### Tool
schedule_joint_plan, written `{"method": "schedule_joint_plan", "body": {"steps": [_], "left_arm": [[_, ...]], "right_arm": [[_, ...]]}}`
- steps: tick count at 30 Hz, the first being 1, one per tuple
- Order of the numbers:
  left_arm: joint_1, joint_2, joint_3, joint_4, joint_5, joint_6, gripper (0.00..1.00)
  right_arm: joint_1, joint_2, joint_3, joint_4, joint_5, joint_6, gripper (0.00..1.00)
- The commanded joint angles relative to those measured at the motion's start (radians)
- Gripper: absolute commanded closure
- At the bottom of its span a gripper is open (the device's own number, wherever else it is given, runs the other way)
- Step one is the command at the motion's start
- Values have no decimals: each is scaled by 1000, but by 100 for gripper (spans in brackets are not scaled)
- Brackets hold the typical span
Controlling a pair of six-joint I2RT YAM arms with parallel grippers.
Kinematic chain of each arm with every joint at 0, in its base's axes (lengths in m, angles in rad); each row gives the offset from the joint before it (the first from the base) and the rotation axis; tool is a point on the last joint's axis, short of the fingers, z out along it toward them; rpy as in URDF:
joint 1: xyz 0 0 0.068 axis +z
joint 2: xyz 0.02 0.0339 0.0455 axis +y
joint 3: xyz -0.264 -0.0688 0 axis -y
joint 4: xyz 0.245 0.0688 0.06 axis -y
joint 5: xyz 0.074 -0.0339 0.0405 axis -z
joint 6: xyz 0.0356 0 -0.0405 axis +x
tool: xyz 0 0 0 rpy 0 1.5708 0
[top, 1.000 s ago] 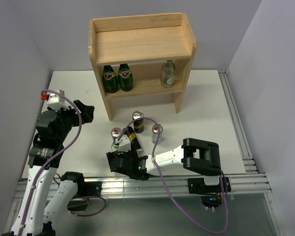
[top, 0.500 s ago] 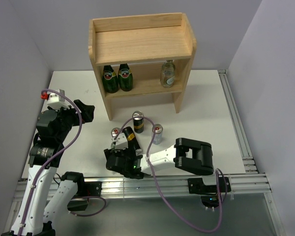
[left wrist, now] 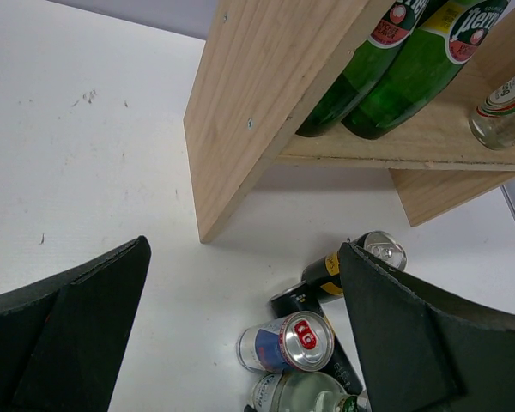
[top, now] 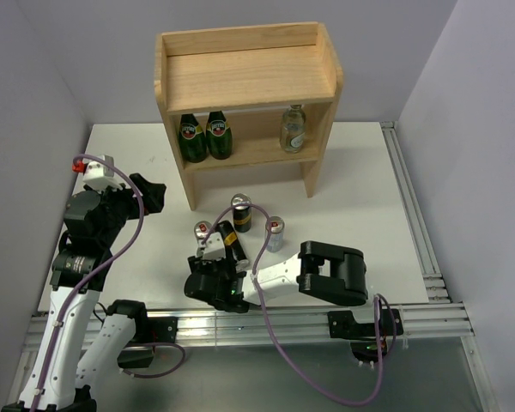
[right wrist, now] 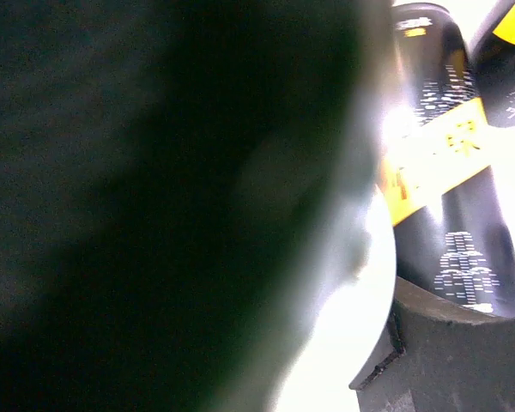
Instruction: Place and organize the beverage onto the shelf
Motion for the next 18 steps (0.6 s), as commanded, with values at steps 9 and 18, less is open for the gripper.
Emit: {"method": "schedule_joint_plan", "body": {"steps": [9, 18], "left_arm": [[6, -5, 2, 39, 18, 20, 1], [8, -16, 2, 37, 10, 22, 1]], "right_arm": [[59, -233, -37, -183, 94, 94, 100], [106, -501, 28, -327, 183, -29, 100]]}}
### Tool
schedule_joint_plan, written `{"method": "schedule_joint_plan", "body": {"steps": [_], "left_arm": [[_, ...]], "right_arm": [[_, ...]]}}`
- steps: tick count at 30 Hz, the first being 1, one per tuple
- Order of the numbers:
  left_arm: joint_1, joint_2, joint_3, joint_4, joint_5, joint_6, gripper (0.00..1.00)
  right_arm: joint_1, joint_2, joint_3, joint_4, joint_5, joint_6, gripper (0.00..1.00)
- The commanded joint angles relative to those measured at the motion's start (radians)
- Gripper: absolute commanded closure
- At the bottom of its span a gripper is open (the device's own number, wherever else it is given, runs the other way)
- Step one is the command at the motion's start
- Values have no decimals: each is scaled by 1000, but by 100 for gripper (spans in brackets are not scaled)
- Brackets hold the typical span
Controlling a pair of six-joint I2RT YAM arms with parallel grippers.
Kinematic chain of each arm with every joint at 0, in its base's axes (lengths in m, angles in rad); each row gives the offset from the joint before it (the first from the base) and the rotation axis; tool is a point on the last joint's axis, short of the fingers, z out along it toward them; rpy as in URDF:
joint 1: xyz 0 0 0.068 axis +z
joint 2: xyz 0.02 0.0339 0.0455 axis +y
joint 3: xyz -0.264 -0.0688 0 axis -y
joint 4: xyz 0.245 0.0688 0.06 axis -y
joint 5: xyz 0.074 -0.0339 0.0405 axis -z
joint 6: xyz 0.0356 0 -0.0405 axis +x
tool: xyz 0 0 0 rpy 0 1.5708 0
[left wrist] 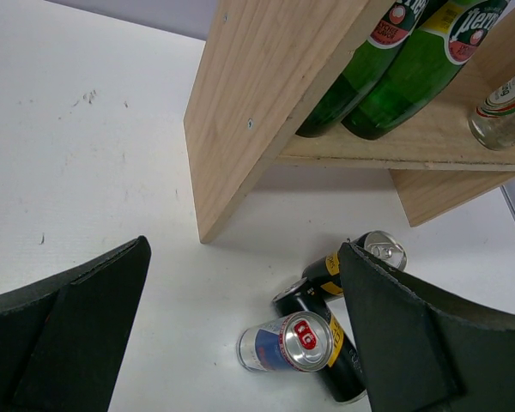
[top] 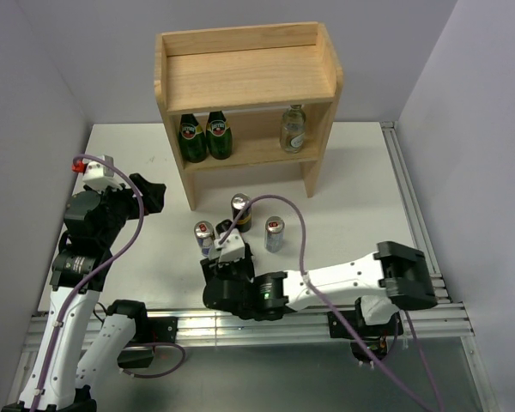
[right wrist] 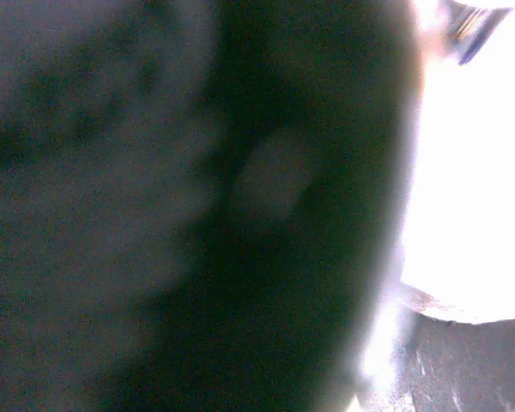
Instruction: Place and organize the beverage onto the shelf
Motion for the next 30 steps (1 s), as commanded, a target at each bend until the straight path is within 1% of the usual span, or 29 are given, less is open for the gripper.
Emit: {"method": "schedule_joint_plan", "body": {"steps": [1, 3, 5, 6, 7, 12, 16, 22, 27, 30], "left_arm": [[8, -16, 2, 36, 12, 22, 1], [8, -17, 2, 36, 13, 22, 1], [8, -21, 1, 37, 12, 22, 1], [8, -22, 2, 36, 13, 20, 1], [8, -22, 2, 36, 13, 22, 1], [9, -19, 2, 37, 15, 22, 1], [9, -17, 2, 36, 13, 22, 1], [9, -14, 1, 36, 10, 22, 1], [11, -13, 1, 37, 15, 20, 1], [11, -13, 1, 37, 16, 22, 1]], "right_arm": [[-9, -132, 98, -3, 185, -92, 100], [-29, -149, 130, -12, 206, -129, 100], [-61, -172, 142, 2, 186, -187, 100], [-82, -177, 158, -4, 171, -197, 100], [-134, -183, 167, -13, 158, -203, 100], [-245, -215, 175, 77, 137, -303, 100], [-337, -194, 208, 124, 109, -385, 100], [-463, -148, 271, 180, 83, -459, 100], [-559, -106, 314, 201, 48, -478, 100], [-593, -63, 343, 201, 26, -490, 100]]}}
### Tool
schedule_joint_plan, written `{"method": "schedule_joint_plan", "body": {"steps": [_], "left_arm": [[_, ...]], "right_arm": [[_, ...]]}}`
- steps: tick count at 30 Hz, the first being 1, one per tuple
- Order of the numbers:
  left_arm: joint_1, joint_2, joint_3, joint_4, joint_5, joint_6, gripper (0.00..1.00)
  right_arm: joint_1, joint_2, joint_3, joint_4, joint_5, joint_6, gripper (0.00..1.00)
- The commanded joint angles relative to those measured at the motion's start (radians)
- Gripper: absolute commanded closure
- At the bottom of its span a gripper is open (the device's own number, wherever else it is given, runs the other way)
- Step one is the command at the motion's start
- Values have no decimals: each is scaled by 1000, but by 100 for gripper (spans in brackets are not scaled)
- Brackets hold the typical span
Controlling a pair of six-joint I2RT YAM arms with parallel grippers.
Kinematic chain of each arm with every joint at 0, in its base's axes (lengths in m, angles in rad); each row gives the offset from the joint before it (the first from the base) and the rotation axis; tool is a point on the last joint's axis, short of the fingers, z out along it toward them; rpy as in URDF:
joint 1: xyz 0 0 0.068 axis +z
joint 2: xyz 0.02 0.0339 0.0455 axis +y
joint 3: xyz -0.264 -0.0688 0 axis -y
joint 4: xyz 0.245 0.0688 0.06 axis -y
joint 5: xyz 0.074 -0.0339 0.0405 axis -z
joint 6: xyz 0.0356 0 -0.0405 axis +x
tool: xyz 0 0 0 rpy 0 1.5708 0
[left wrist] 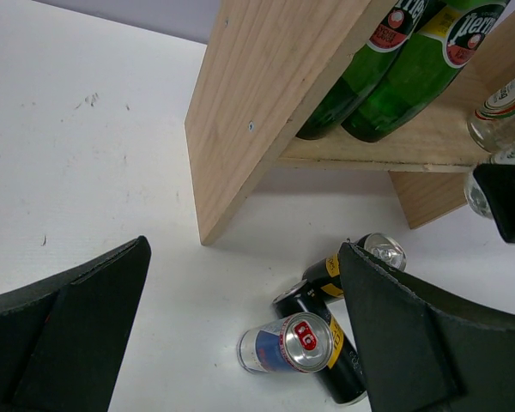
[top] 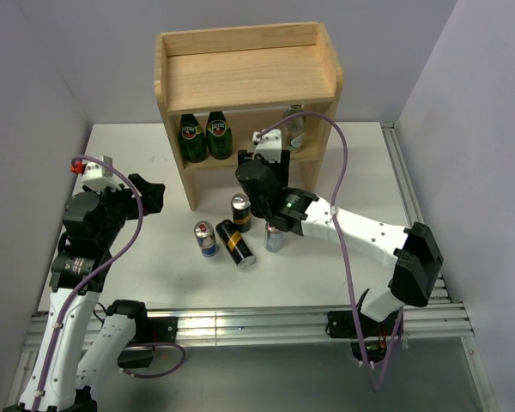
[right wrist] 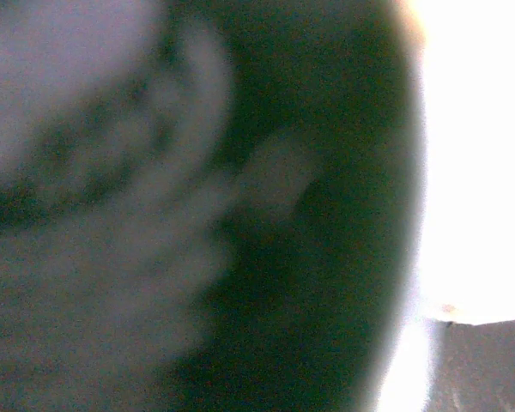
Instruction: Place and organize the beverage onto the shelf
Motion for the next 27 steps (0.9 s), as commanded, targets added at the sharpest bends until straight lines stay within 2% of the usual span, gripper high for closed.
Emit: {"method": "schedule_joint_plan", "body": {"steps": [1, 14, 27], "left_arm": [[6, -5, 1, 37, 15, 22, 1], [11, 3, 1, 34, 10, 23, 1], [17, 6, 1, 37, 18, 22, 1]], "right_arm": [[-50, 38, 100, 123, 6, -47, 100], [-122, 193, 260, 215, 40, -126, 100], [-176, 265, 275, 249, 98, -100, 100]]}}
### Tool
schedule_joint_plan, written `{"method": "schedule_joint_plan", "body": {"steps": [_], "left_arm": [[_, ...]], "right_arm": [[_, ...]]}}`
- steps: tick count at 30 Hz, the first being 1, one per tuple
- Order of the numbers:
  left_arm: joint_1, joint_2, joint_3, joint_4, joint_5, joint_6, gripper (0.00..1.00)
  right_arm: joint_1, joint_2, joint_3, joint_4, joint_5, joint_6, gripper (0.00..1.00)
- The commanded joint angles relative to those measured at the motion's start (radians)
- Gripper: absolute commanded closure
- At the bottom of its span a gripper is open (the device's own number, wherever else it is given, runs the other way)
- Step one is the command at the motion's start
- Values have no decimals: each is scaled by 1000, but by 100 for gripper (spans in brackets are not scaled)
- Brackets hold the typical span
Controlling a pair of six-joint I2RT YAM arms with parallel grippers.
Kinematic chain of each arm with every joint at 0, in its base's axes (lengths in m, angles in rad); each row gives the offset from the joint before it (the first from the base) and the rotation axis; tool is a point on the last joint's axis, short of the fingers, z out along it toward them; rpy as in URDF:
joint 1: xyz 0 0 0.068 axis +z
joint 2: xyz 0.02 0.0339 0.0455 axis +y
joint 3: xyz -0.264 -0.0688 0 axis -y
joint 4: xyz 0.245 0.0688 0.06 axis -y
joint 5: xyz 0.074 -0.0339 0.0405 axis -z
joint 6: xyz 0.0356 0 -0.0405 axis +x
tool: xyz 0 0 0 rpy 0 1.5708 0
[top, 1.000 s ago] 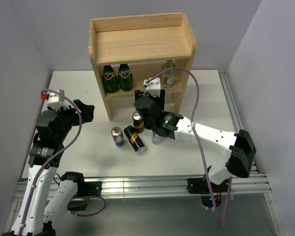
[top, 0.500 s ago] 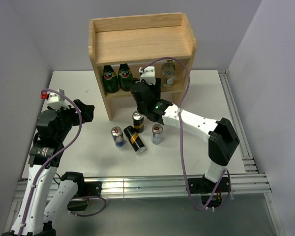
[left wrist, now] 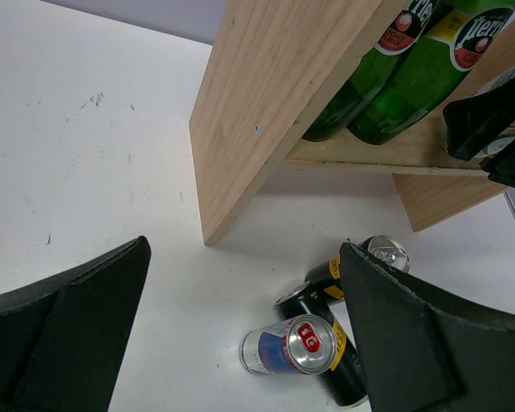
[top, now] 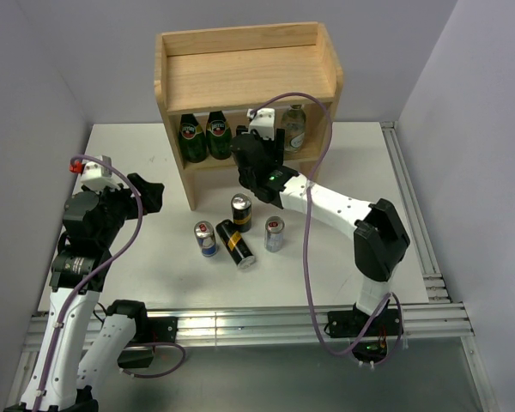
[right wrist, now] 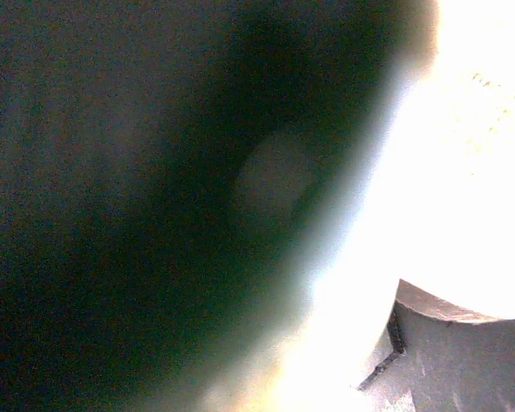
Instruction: Place and organize the beverage onto the shelf
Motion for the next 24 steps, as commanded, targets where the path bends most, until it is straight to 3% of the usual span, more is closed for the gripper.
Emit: {"method": "schedule_joint_plan", "body": {"steps": [1, 10, 13, 14, 16, 17, 20, 24], "left_arm": [[6, 3, 1, 37, 16, 22, 1], [12, 3, -1, 37, 22, 22, 1], [12, 2, -1, 36, 24, 23, 1], [12, 3, -1, 39, 24, 23, 1], [12, 3, -1, 37, 24, 23, 1], [12, 3, -1, 37, 24, 25, 1], [13, 5, -1, 39, 24, 23, 1], [15, 3, -1, 39, 24, 23, 1]], "right_arm": [[-23, -2, 67, 128, 69, 9, 100], [-34, 24, 63, 120, 86, 33, 100], [-34, 29, 56, 120, 92, 38, 77], [-32, 30, 56, 114, 92, 44, 61], [-34, 33, 55, 99, 97, 52, 48], [-32, 33, 53, 94, 95, 64, 35], [-32, 26, 40, 94, 95, 75, 23], [-32, 26, 38, 82, 95, 81, 18]]}}
